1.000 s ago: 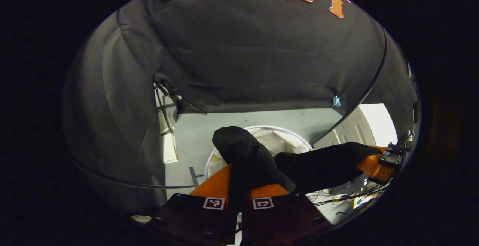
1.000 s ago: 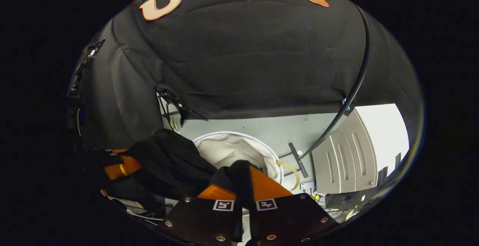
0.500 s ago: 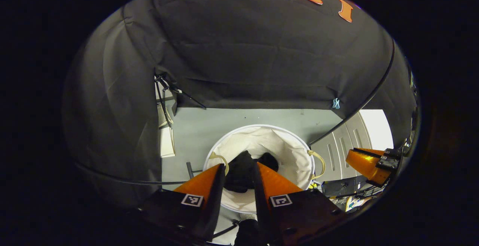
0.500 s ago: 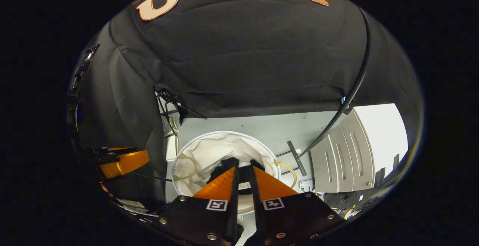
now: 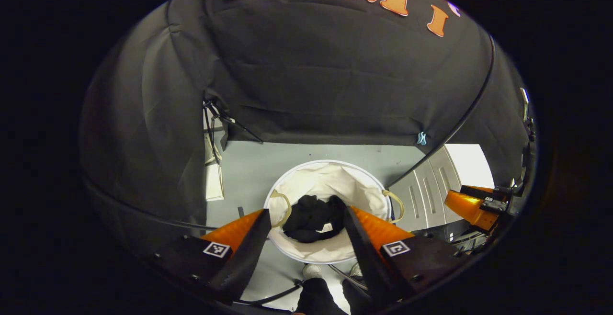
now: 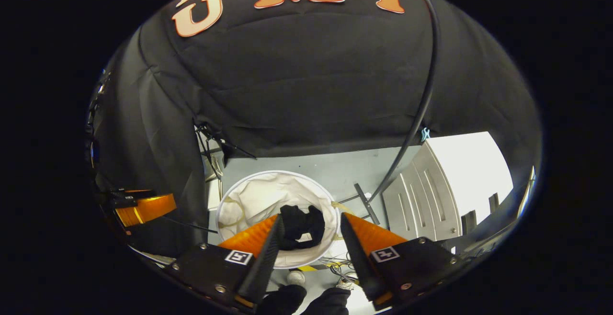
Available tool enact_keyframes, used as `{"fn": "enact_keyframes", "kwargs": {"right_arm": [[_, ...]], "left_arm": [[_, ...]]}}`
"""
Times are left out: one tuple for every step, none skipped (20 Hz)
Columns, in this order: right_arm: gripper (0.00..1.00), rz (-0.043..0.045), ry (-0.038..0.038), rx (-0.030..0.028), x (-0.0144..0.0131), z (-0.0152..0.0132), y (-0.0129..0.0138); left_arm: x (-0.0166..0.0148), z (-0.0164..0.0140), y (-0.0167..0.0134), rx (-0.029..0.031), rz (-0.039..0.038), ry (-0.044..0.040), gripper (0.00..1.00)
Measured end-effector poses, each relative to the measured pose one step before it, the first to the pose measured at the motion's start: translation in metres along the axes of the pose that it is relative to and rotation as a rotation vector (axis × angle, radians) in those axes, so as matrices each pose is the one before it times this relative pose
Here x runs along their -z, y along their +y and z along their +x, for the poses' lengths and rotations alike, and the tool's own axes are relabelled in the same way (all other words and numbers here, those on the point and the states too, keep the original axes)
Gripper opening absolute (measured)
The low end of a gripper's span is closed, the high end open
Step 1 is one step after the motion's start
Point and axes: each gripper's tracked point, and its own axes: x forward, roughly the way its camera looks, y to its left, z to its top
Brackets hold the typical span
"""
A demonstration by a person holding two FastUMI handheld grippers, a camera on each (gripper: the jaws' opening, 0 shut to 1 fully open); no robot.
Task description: Grasp the clothes on the hanger with both hands and then place them into the laundry hamper below.
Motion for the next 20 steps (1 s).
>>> {"fn": "enact_keyframes", "kwargs": {"right_arm": [[0.79, 0.01646, -0.00807, 0.00244, -0.00287, -0.01031, -0.00453], [0.86, 0.01195, -0.01394, -0.00214, -0.00462, -0.00997, -0.00221], [0.89, 0.00252, -0.01518, 0.00281, -0.00278, -0.00755, -0.00415], [0.93, -0.00549, -0.01442, 0.00754, -0.00515, -0.00786, -0.00541], [0.93, -0.00705, -0.01403, 0.00601, -0.00348, -0.00870, -0.00592], [0.93, -0.00323, -0.01530, 0.00430, -0.00529, -0.00995, -0.00406], [0.84, 0.00428, -0.01408, 0.00239, -0.00303, -0.00754, -0.00307], [0.93, 0.01001, -0.01203, -0.00154, -0.00425, -0.00765, -0.00284], [0.93, 0.00817, -0.01133, -0.00545, -0.00418, -0.00774, -0.00363], [0.93, 0.00404, -0.01092, -0.00401, -0.00312, -0.00648, -0.00788], [0.93, -0.00187, -0.00887, -0.00149, -0.00140, -0.00472, -0.00708], [0.93, -0.00242, -0.00019, 0.00164, -0.00092, -0.00600, -0.00816], [0.93, -0.00042, -0.00305, -0.00483, -0.00142, -0.00856, -0.00745], [0.93, -0.00295, -0.01234, -0.00382, -0.00393, -0.00702, -0.00610], [0.93, -0.00747, -0.01044, 0.00440, -0.00239, -0.00657, -0.00899], [0.93, -0.00698, -0.00523, 0.00581, -0.00149, -0.00554, -0.01093], [0.93, -0.00453, -0.00536, -0.00094, -0.00197, -0.00632, -0.00827], [0.93, 0.00137, -0.00633, -0.00187, -0.00358, -0.00610, -0.00775], [0.93, 0.01287, -0.01259, 0.00881, -0.00514, -0.00715, -0.01044], [0.93, 0.01859, -0.01653, 0.00399, -0.00881, -0.00704, -0.00996]], "left_arm": [[-0.00279, -0.00593, -0.00119, 0.00617, 0.00394, -0.01460, 0.96], [-0.00249, -0.00598, -0.00056, 0.00313, 0.00493, -0.01170, 0.96], [-0.00075, -0.00626, -0.00034, 0.00216, 0.00884, -0.00786, 0.96], [-0.00204, -0.00645, -0.00053, -0.00022, 0.00986, -0.00523, 0.96], [-0.00113, -0.00635, -0.00164, -0.00370, 0.00594, -0.00655, 0.96], [-0.00453, -0.00594, -0.00206, -0.00170, 0.00375, -0.00755, 0.96], [-0.00461, -0.00545, -0.00279, -0.00097, 0.00362, -0.01497, 0.96], [-0.00705, -0.00442, -0.00331, -0.00117, -0.00111, -0.02019, 0.97], [-0.00526, -0.00366, -0.00484, -0.00363, -0.00351, -0.01432, 0.97], [-0.00359, -0.00384, -0.00149, -0.00723, 0.00169, -0.00742, 1.00], [-0.00132, -0.00596, 0.00048, -0.01762, 0.00619, -0.00931, 1.00], [-0.00398, -0.00626, -0.00030, -0.02016, 0.00429, -0.01005, 0.97], [-0.00522, -0.00646, -0.00674, -0.00419, 0.00165, -0.01899, 0.97], [-0.00542, -0.00402, -0.00876, 0.01051, 0.00281, -0.01561, 0.97], [0.00026, -0.00579, -0.00735, 0.00504, 0.00700, -0.00192, 0.96], [-0.00150, -0.00541, -0.00126, -0.01159, 0.00704, -0.00086, 1.00], [-0.00272, -0.00568, -0.00089, -0.01363, 0.00083, -0.01221, 0.97], [-0.00359, -0.00601, -0.00433, -0.00292, -0.00918, -0.01832, 0.94], [-0.00342, -0.00752, -0.00759, 0.00323, -0.01580, -0.01123, 0.98], [-0.00327, -0.00786, -0.00470, 0.00168, -0.01578, -0.00624, 0.97]]}}
